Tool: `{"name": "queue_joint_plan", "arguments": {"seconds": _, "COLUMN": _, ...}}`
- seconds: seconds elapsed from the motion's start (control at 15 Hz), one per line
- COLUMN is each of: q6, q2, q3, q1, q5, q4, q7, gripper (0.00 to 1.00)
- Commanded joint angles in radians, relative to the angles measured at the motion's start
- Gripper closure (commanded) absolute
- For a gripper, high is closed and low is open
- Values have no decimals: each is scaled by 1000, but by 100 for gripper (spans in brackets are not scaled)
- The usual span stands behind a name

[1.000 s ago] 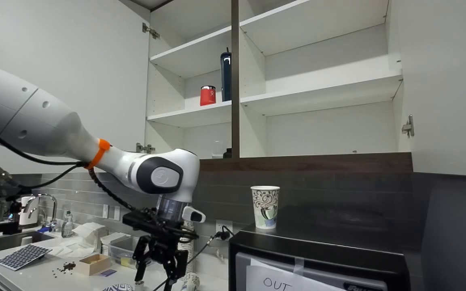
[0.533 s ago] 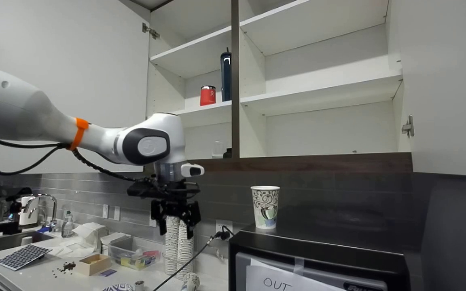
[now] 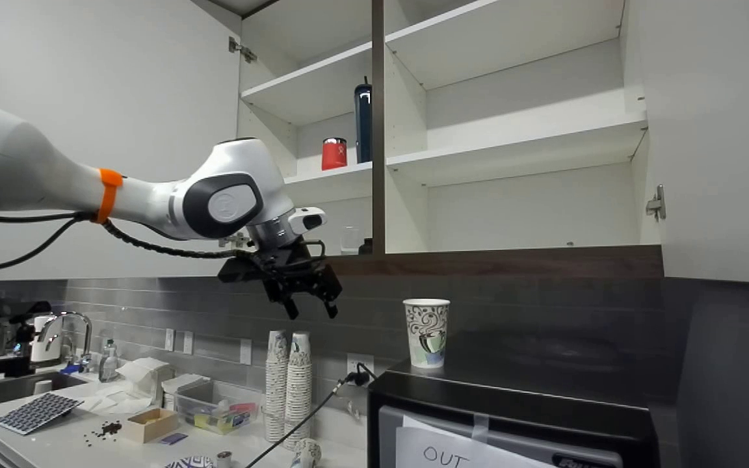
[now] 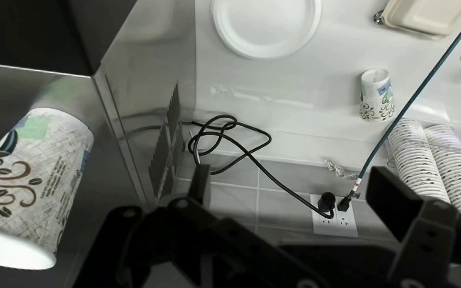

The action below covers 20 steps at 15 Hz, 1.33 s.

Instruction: Put the cup inside the cabinet on the right

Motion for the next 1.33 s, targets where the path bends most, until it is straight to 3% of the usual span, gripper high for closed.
{"name": "queue_joint_plan", "arguments": {"seconds": 0.0, "q6": -3, "q2": 0, "q3": -7, "q1": 10, "q5": -8, "q4": 3, "q7": 9, "gripper": 0}}
{"name": "queue_joint_plan", "arguments": {"seconds": 0.33, "q6": 72, "q2": 100, "q3": 12, "q1": -60, "q5": 19, "q4": 141, "q7": 242, "gripper": 0}}
{"name": "queue_joint_plan", "arguments": {"seconds": 0.67, "q6": 96, "q2": 215, "q3": 78, "q1": -191, "q5": -81, "q4": 303, "q7": 455, "gripper": 0}}
{"name": "queue_joint_plan", "arguments": {"seconds": 1.0, "q6": 17, "q2": 298, "q3": 98, "q1": -278, "q5": -226, "q4": 441, "q7": 535, "gripper": 0}}
{"name": "queue_joint_plan", "arguments": {"seconds": 1.27, "q6": -199, "q2": 361, "q3": 67, "q1": -257, "q5": -241, "q4": 538, "q7": 485, "gripper": 0}}
